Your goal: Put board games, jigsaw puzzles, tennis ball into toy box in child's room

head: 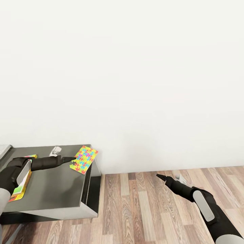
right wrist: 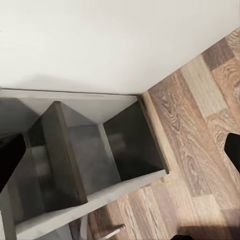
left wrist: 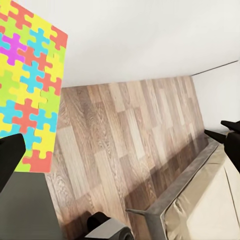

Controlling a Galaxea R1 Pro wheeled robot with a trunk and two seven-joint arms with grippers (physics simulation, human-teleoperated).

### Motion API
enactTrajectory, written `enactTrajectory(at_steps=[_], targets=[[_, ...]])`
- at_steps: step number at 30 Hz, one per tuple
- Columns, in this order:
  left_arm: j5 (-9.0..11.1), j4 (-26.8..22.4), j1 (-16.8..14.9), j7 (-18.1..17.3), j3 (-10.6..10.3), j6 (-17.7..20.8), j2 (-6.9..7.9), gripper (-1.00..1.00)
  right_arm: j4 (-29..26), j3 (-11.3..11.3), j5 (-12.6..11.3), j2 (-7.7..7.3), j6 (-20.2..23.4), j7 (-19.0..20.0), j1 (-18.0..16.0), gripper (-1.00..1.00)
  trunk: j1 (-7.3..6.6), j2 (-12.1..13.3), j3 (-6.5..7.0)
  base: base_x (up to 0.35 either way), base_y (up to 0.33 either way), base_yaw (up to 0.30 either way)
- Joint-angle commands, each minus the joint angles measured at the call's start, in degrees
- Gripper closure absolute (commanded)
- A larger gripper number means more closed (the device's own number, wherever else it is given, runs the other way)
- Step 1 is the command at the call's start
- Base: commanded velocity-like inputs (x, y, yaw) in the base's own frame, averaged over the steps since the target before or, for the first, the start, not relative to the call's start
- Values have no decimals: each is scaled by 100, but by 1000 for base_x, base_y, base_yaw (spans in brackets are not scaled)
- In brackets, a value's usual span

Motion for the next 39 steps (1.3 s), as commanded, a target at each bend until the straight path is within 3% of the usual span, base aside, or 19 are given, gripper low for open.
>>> enactTrajectory(at_steps=[1, 39], targets=[[30, 1, -4, -2, -11, 44, 4, -100, -2, -13, -3, 2, 33, 14, -4, -100, 3, -10, 0, 0, 0, 0], [30, 1, 21, -77, -11, 53, 10, -100, -1, -11, 4, 68, 19, 14, -4, -100, 3, -10, 362, 0, 0, 46]])
